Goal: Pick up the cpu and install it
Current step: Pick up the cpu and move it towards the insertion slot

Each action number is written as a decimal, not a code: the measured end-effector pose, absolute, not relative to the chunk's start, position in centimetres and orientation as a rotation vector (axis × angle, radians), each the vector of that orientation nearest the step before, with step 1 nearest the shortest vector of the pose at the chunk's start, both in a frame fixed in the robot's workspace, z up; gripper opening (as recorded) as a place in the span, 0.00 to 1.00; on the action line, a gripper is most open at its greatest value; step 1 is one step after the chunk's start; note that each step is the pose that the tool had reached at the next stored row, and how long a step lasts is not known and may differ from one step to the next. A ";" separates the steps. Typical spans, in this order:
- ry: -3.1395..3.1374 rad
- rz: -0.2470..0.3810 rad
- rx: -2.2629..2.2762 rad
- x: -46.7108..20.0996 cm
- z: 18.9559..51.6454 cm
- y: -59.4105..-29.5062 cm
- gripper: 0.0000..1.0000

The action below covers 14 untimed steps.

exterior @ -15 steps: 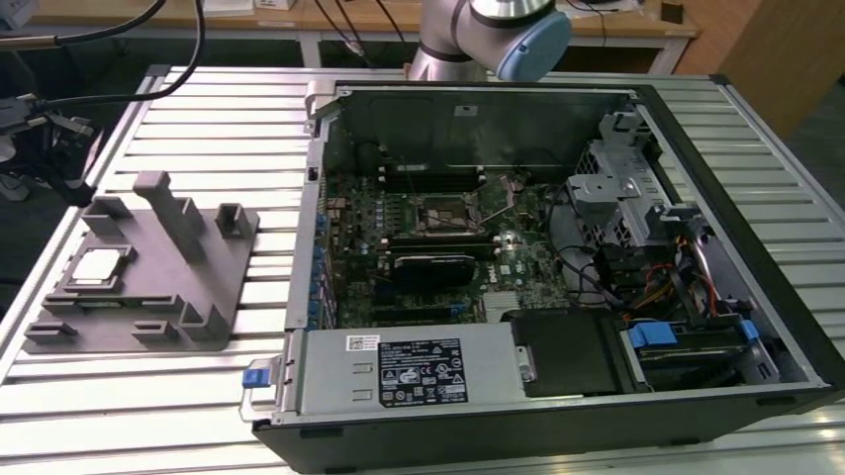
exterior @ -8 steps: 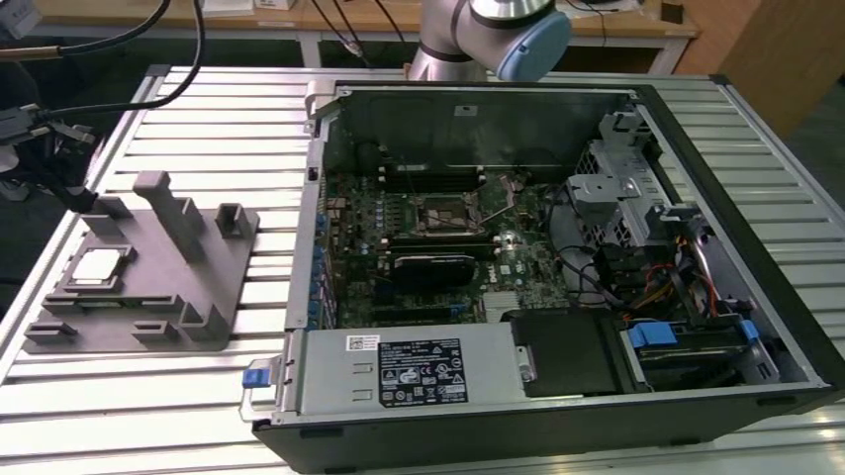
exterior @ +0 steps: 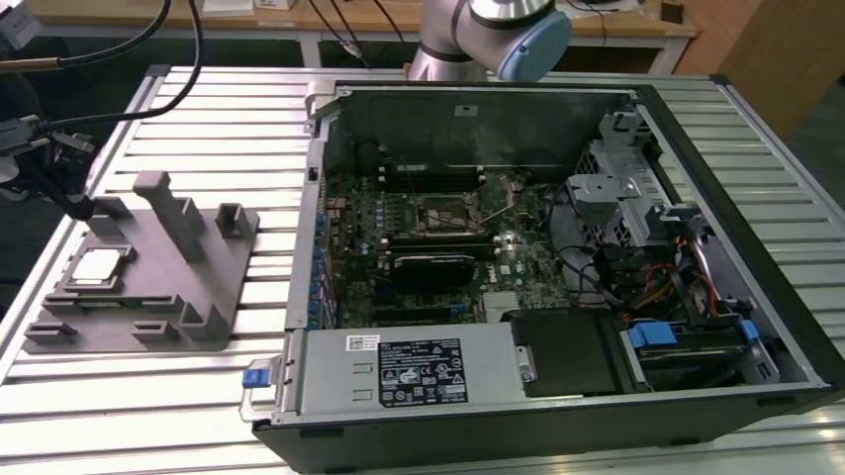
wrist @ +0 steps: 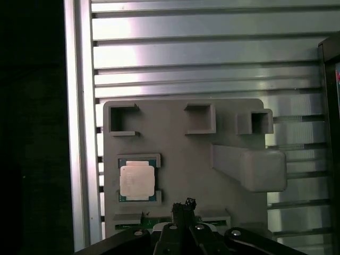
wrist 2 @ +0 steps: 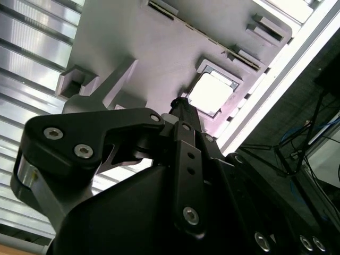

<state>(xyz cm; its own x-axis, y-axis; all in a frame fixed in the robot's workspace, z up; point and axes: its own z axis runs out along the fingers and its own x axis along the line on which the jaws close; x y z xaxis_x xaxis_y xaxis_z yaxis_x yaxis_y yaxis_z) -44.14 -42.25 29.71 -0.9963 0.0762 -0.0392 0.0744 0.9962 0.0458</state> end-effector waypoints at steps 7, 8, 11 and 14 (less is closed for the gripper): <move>3.098 0.069 0.117 -44.4 29.0 -42.7 0.11; 3.098 0.069 0.117 -44.5 28.9 -42.7 0.11; 3.097 0.069 0.117 -44.8 28.6 -42.8 0.11; 3.098 0.069 0.117 -45.0 28.2 -42.8 0.11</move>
